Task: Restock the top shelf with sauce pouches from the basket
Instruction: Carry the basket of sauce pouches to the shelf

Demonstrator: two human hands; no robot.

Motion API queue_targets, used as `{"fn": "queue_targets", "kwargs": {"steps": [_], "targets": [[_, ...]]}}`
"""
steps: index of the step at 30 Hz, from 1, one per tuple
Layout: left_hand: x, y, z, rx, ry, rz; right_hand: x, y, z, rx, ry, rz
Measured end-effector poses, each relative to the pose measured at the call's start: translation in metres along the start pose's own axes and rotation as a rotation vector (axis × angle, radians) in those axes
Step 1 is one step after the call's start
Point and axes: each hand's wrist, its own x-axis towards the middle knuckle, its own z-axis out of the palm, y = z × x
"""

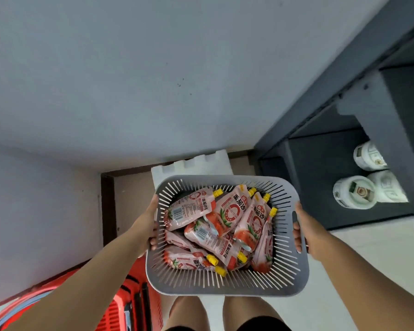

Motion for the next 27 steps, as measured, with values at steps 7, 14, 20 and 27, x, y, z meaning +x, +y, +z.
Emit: {"fn": "queue_targets", "kwargs": {"steps": [7, 14, 20, 27], "targets": [[-0.086, 0.001, 0.024, 0.206, -0.079, 0.175, -0.085, 0.099, -0.042, 0.240, 0.036, 0.000], [-0.148, -0.003, 0.072, 0.462, -0.268, 0.253, -0.158, 0.209, -0.092, 0.538, 0.120, 0.002], [-0.183, -0.016, 0.157, 0.668, -0.418, 0.256, -0.188, 0.297, -0.161, 0.723, 0.179, 0.021], [-0.233, -0.061, 0.305, 0.918, -0.430, 0.257, -0.183, 0.413, -0.245, 0.898, 0.203, 0.126]]}}
